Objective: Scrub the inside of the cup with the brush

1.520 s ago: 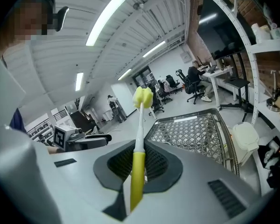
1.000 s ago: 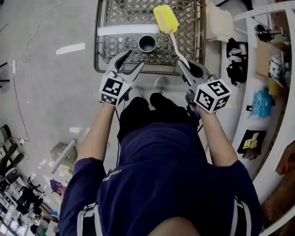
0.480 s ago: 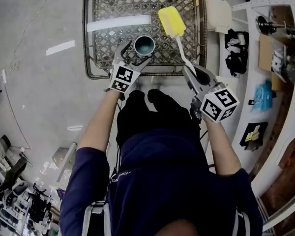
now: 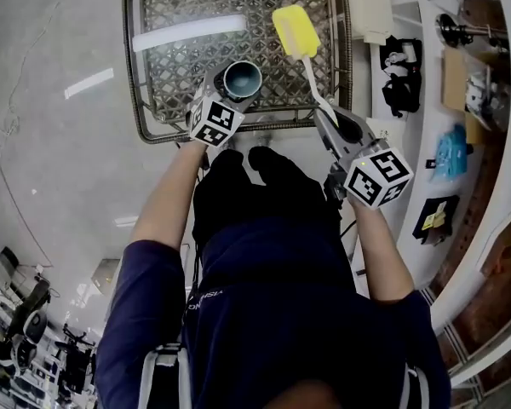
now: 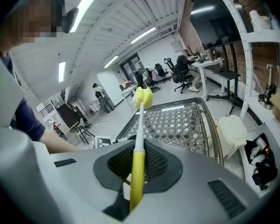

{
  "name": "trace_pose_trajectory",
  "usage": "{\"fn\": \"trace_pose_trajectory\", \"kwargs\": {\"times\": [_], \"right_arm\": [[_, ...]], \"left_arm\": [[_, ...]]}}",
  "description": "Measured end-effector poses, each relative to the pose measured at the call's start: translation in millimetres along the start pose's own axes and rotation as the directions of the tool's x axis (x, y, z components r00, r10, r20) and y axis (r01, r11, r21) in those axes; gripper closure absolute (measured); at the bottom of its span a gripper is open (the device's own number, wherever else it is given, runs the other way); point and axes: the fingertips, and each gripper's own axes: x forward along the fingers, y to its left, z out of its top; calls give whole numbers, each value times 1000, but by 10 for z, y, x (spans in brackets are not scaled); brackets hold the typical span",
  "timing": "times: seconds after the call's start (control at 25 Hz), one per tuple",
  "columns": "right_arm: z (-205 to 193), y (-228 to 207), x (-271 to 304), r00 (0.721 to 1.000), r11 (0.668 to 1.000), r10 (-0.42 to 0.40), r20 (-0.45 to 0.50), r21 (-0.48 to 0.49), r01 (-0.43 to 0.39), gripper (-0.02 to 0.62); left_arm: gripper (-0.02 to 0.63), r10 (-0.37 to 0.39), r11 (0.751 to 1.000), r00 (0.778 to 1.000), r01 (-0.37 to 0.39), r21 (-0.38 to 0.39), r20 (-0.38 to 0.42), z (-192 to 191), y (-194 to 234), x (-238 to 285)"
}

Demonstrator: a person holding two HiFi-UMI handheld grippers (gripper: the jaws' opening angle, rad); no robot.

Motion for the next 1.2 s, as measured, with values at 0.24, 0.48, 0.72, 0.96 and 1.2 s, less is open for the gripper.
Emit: {"fn": "trace_pose_trajectory", "kwargs": {"times": [0.24, 0.48, 0.72, 0.96, 1.2], "right_arm": [[215, 86, -153, 1000, 998, 1, -15, -67, -2, 566], [478, 263, -245, 995, 957, 33, -96, -284, -59, 566], [822, 552, -478, 984, 797, -2, -180, -595, -107, 566], [985, 805, -597, 931, 403, -218, -292, -896, -187, 566], [1201, 984, -558, 883, 41, -407, -234, -970, -239, 566]], "left_arm": [[244, -43, 999, 999, 44, 30, -5, 190, -118, -140], [245, -41, 994, 998, 37, 100, 37, 708, -36, -571], [247, 9, 987, 999, -15, 162, 37, 1096, 89, -1088], [249, 61, 974, 998, -60, 217, 2, 1242, 239, -1458], [249, 98, 964, 992, -75, 256, -76, 1231, 398, -1611]]}}
